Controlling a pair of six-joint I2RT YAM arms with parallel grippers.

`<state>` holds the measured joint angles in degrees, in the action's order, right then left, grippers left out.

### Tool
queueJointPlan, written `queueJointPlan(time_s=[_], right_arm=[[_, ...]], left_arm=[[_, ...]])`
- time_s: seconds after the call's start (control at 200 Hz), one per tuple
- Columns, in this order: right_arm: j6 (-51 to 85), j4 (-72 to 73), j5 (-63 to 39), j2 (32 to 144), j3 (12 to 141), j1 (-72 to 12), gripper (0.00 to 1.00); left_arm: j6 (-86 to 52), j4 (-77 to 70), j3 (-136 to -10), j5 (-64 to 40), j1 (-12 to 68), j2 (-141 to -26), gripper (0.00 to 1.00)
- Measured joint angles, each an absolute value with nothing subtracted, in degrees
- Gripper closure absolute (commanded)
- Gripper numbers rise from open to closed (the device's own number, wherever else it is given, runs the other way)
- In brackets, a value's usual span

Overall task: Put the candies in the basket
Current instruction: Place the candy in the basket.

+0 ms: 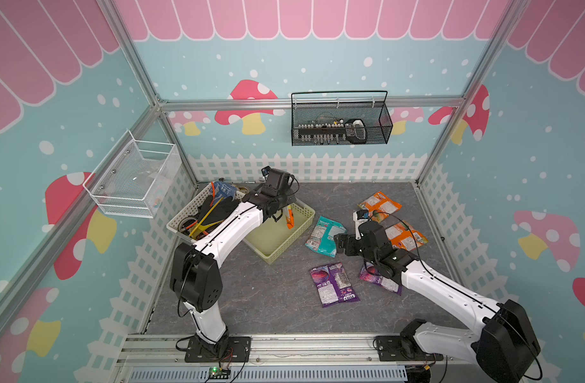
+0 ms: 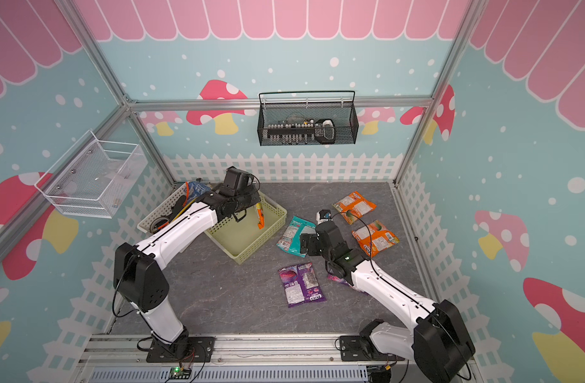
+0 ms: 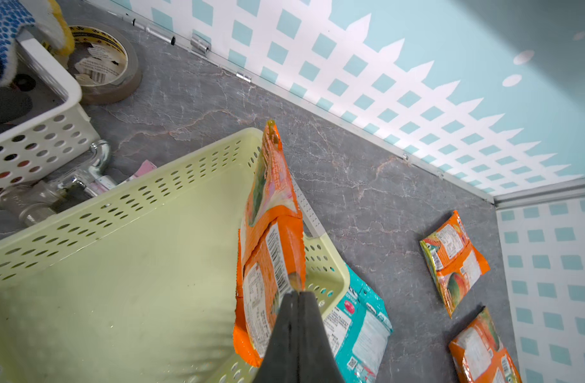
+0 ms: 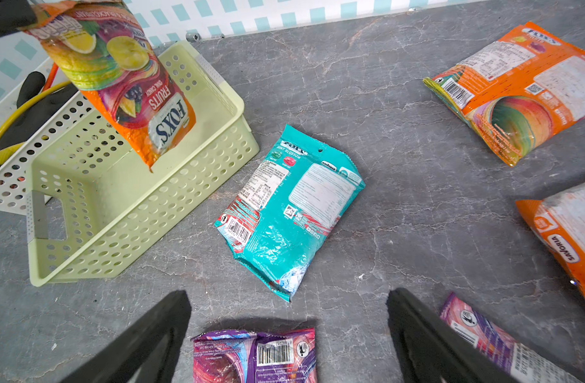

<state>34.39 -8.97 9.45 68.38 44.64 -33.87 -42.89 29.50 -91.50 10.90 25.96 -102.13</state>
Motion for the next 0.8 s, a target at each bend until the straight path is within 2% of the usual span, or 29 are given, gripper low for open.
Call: queueJointPlan(time_s=[0.43,0.8], right_arm=[[34.39,-9.04,9.37,67.13,44.62,-33.87,0.02],[34.54,-9.04,8.62,67.07,44.31,-33.87,0.02]], left_arm=[[-49.39,23.94,-67.66,17.69,23.59,-97.25,1.0],[-55.64,24.38,-62.39,16.67,18.79,-94.98,1.0]])
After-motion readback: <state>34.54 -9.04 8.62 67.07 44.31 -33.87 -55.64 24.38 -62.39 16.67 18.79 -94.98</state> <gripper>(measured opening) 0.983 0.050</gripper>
